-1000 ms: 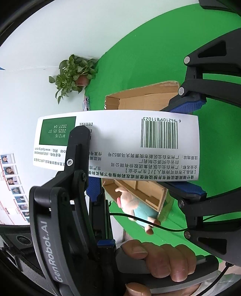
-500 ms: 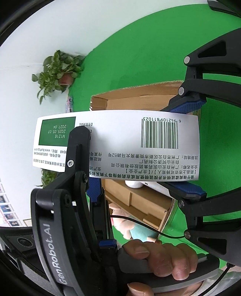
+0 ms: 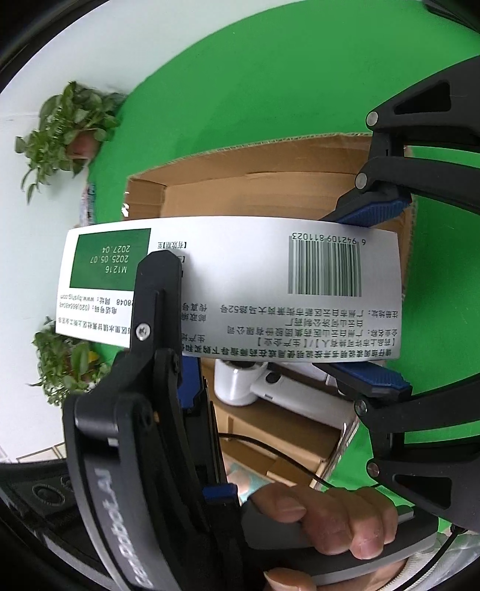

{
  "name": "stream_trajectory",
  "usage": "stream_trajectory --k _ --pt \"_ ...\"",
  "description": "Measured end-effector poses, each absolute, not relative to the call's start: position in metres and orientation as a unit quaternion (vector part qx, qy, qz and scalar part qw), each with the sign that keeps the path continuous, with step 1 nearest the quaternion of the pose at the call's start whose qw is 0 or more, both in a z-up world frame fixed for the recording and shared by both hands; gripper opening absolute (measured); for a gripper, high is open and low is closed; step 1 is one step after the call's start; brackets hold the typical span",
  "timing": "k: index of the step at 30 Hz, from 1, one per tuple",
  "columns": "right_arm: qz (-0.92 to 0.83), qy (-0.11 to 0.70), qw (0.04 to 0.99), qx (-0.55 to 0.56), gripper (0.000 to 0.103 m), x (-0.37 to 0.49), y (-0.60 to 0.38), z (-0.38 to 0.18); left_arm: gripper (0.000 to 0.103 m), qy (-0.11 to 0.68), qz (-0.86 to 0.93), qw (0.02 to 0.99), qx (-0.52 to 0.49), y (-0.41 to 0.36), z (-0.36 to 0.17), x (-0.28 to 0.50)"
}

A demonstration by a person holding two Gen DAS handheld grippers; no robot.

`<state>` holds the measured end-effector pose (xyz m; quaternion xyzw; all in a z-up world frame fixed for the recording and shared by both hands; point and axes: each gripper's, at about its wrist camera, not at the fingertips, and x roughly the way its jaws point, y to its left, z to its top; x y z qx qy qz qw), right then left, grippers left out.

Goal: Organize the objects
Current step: 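Lift the medicine box with the right gripper and carry it over the box, then lower the medicine box beside the phone stand and open the right gripper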

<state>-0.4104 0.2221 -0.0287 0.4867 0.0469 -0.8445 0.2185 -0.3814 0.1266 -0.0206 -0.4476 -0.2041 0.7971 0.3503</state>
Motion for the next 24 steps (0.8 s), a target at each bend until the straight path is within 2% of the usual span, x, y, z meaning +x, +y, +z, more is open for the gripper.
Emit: stream_trajectory --k 12,21,24 --pt "-0.776 0.026 0.228 0.587 0.063 -0.443 0.213 -0.070 0.042 -0.223 0.753 0.310 -0.535 0.133 -0.082 -0.407" --pt "-0.746 0.029 0.211 0.631 0.070 -0.460 0.192 -0.088 0.045 -0.211 0.735 0.273 -0.584 0.133 -0.105 -0.413" --pt "-0.749 0.026 0.210 0.628 0.077 -0.462 0.190 -0.084 0.045 -0.198 0.739 0.273 -0.583 0.129 -0.098 -0.409"
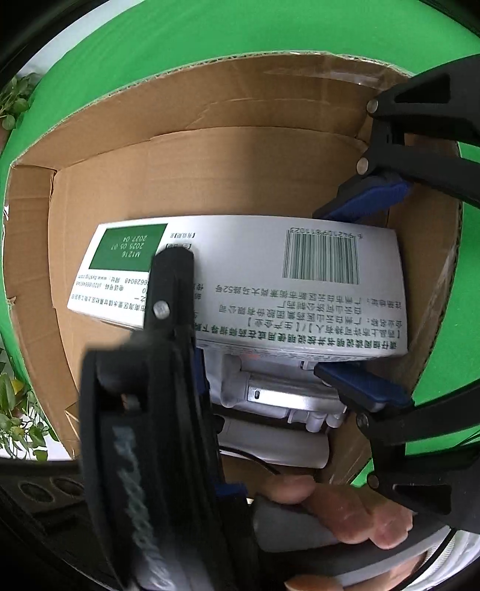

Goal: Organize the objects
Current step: 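Lower the medicine box beside the phone stand and open the right gripper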

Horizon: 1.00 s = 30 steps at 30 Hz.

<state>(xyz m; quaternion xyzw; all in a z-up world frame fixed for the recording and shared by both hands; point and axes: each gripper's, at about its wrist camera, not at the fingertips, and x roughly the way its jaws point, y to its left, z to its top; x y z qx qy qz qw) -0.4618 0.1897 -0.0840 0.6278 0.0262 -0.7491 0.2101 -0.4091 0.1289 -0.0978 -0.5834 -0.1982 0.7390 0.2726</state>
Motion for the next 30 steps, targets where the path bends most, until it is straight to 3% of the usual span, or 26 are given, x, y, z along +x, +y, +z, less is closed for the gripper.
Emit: stream_trajectory --k 17,18,20,30 --pt "-0.783 0.044 0.191 0.590 0.083 -0.438 0.174 -0.057 0.045 -0.148 0.805 0.272 -0.506 0.080 -0.042 -0.366" --pt "-0.785 0.042 0.186 0.590 0.081 -0.445 0.185 -0.064 0.045 -0.147 0.808 0.270 -0.503 0.076 -0.040 -0.362" --pt "-0.780 0.032 0.178 0.600 0.062 -0.472 0.192 -0.091 0.045 -0.149 0.811 0.267 -0.498 0.070 -0.040 -0.360" --pt "-0.769 0.021 0.153 0.620 0.064 -0.428 0.219 -0.101 0.045 -0.126 0.854 0.229 -0.450 0.044 -0.028 -0.328"
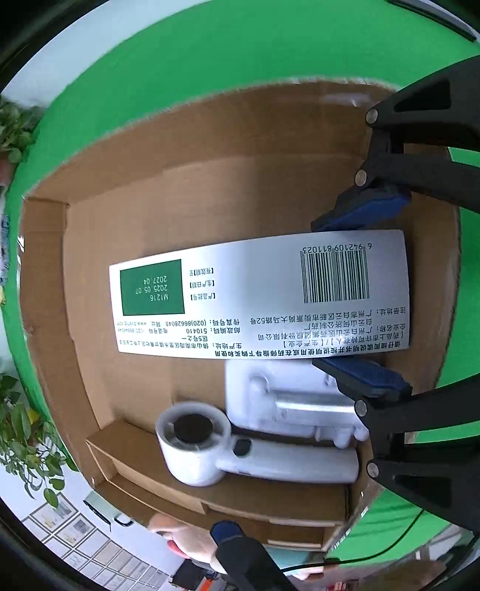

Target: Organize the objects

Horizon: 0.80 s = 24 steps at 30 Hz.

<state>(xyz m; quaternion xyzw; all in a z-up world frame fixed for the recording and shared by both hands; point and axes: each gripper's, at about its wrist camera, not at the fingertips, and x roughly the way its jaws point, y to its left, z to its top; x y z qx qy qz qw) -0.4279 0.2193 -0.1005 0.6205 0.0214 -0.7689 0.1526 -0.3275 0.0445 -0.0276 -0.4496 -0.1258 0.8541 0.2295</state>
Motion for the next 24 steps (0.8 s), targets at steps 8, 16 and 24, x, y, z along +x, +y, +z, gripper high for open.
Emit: stream_trajectory --k 8,16,24 --pt "-0.809 0.037 0.169 0.562 0.085 -0.401 0.214 -0.074 0.066 -0.067 0.921 0.147 -0.353 0.010 -0.003 -0.266" --pt "-0.939 0.071 0.125 0.311 0.102 -0.311 0.196 -0.053 0.081 -0.009 0.963 0.030 -0.268 0.001 -0.033 -0.229" --pt "-0.952 0.046 0.108 0.282 0.103 -0.326 0.173 -0.099 0.083 0.045 0.964 -0.030 -0.260 0.019 -0.068 -0.228"
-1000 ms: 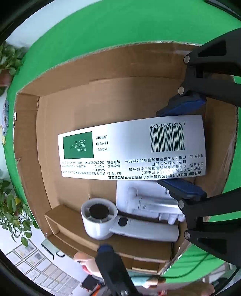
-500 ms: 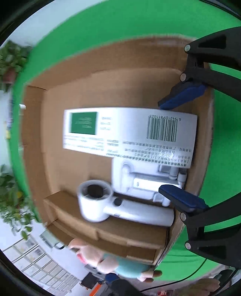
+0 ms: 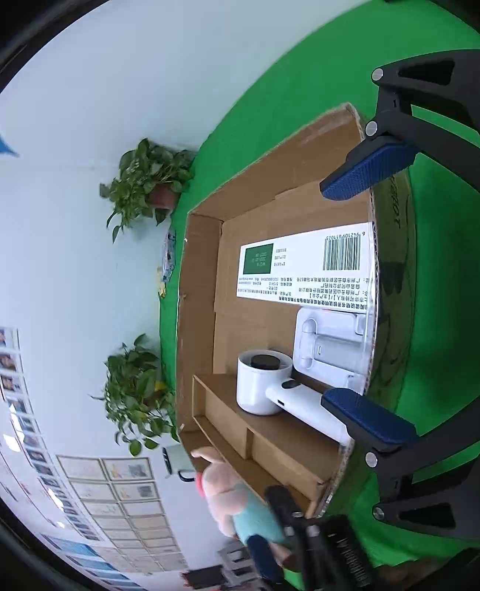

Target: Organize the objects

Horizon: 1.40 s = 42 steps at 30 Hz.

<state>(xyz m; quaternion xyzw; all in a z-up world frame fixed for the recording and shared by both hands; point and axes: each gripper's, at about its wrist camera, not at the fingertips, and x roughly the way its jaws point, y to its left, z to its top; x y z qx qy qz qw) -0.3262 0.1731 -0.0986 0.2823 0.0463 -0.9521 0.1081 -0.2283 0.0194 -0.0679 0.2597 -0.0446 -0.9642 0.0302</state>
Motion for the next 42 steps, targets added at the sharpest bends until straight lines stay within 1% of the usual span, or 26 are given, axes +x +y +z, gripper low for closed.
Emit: stream_trajectory --k 3,5,8,42 --pt "-0.957 0.051 0.103 0.268 0.103 -0.338 0.159 -0.115 0.084 -0.058 -0.965 0.043 0.252 0.025 -0.075 -0.224" --pt "-0.956 0.049 0.105 0.268 0.103 -0.339 0.159 -0.116 0.085 -0.068 -0.965 0.048 0.250 0.030 -0.077 -0.221" --pt "-0.957 0.049 0.104 0.268 0.103 -0.343 0.156 -0.117 0.086 -0.061 -0.965 0.047 0.251 0.028 -0.076 -0.222" --pt "-0.957 0.044 0.109 0.266 0.103 -0.338 0.158 -0.108 0.087 -0.061 -0.965 0.045 0.252 0.026 -0.075 -0.221"
